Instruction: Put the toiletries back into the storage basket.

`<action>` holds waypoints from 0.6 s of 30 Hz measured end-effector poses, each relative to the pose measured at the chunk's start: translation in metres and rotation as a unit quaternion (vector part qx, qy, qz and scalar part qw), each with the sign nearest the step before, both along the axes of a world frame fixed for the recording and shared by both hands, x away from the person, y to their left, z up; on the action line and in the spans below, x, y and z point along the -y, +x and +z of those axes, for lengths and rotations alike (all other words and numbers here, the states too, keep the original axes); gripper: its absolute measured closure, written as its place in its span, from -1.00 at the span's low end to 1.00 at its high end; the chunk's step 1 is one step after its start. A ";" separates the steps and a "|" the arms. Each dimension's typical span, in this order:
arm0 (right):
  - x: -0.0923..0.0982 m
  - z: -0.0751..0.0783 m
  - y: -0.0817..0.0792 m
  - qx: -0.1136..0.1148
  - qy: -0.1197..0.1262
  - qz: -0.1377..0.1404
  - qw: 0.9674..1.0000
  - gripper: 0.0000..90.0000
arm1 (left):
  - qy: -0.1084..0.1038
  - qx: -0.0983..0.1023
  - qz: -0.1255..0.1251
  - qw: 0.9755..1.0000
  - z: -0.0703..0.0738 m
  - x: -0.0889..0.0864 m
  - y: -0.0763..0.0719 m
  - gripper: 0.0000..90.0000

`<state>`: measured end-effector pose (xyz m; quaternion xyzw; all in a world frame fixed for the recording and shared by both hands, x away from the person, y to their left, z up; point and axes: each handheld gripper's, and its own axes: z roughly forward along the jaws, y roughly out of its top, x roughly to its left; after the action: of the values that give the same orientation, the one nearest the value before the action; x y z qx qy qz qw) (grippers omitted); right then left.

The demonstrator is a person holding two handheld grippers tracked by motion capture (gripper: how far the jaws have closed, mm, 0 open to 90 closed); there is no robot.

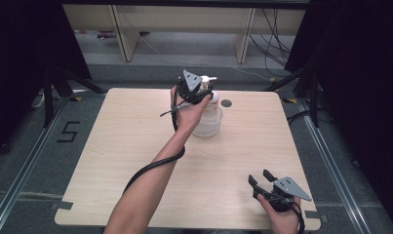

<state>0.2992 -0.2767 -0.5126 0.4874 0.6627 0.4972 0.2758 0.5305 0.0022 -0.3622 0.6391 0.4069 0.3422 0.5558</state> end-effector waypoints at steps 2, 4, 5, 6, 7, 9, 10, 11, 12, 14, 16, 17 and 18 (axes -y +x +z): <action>0.002 0.000 0.000 0.006 -0.012 -0.002 1.000 -0.18 | 0.000 -0.003 -0.001 1.000 0.001 0.000 -0.002 -0.26; 0.001 0.000 0.000 0.004 -0.012 -0.002 1.000 -0.18 | 0.001 -0.008 -0.001 1.000 0.002 -0.001 -0.004 -0.32; 0.001 0.000 0.000 0.004 -0.012 -0.002 1.000 -0.18 | 0.001 -0.008 -0.001 1.000 0.002 -0.001 -0.004 -0.34; 0.001 0.000 0.000 0.004 -0.011 -0.002 1.000 -0.18 | -0.001 -0.010 -0.001 1.000 0.002 -0.002 -0.005 -0.34; 0.000 0.000 0.000 -0.001 0.000 0.001 1.000 -0.18 | -0.002 -0.014 -0.003 1.000 0.002 -0.004 -0.007 -0.37; 0.000 0.000 0.000 0.000 -0.001 0.000 1.000 -0.18 | 0.000 -0.017 -0.005 1.000 0.003 -0.005 -0.008 -0.40; -0.002 0.000 -0.002 -0.010 0.012 -0.008 1.000 -0.18 | 0.004 -0.019 -0.006 1.000 0.003 -0.006 -0.010 -0.40; -0.001 0.000 -0.001 -0.006 0.008 -0.007 1.000 -0.18 | 0.005 -0.021 -0.008 1.000 0.004 -0.009 -0.015 -0.41; -0.001 0.000 -0.001 -0.006 0.008 -0.007 1.000 -0.18 | 0.005 -0.021 -0.008 1.000 0.004 -0.009 -0.015 -0.41; -0.001 -0.001 -0.001 -0.002 0.013 -0.009 1.000 -0.18 | 0.005 -0.024 -0.012 1.000 0.005 -0.015 -0.023 -0.41; -0.001 -0.001 -0.001 0.002 0.010 -0.006 1.000 -0.18 | 0.003 -0.028 -0.014 1.000 0.004 -0.018 -0.025 -0.41; 0.000 -0.001 0.000 0.000 0.006 -0.003 1.000 -0.18 | -0.002 -0.032 -0.019 0.999 0.004 -0.020 -0.028 -0.41; 0.000 -0.001 0.000 0.004 0.005 -0.001 1.000 -0.18 | -0.005 -0.035 -0.022 0.999 0.003 -0.022 -0.030 -0.41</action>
<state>0.2992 -0.2768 -0.5134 0.4876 0.6588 0.5019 0.2762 0.5001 0.0242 -0.3592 0.6566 0.4138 0.3051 0.5519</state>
